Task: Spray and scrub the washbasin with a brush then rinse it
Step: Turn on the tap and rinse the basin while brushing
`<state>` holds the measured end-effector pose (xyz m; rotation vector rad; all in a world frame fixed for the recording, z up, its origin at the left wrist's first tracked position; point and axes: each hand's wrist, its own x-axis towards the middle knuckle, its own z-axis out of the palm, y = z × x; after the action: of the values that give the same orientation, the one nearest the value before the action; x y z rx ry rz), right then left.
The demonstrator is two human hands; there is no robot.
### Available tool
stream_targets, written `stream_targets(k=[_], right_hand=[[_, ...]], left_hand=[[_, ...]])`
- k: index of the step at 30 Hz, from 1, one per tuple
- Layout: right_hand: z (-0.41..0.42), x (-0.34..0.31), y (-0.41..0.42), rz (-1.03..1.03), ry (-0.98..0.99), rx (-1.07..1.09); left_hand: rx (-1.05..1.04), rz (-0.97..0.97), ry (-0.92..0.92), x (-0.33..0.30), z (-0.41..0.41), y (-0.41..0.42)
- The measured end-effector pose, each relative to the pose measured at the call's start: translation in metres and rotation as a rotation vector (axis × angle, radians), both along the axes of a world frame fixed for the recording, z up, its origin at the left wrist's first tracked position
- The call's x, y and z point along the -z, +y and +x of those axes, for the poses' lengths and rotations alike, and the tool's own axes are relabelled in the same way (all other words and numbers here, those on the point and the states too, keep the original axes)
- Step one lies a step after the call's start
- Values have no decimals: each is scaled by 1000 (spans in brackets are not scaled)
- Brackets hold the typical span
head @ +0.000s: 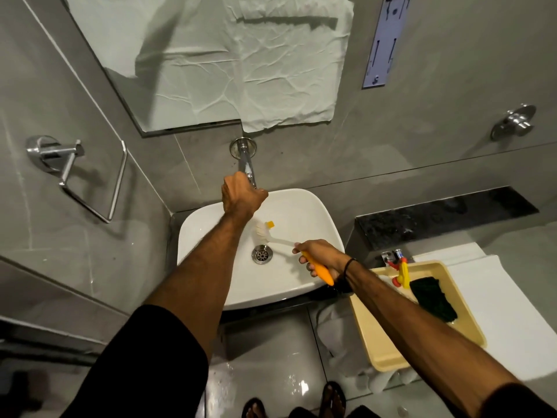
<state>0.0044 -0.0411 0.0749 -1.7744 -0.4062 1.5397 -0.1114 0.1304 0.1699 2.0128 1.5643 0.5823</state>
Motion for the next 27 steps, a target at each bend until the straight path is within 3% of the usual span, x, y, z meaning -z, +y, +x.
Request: stream_targets(k=[16,23,27], right_hand=[[0,0,-9,-30,11,-63],[-8,-7,-6,-28,-82,-11],[-9,-10,-13,-60,-87,-99]], left_hand=[[209,-46,-65,5,-31,18],[235,-34,-94,10,-34,23],[238,-32,-93,13,-35,24]])
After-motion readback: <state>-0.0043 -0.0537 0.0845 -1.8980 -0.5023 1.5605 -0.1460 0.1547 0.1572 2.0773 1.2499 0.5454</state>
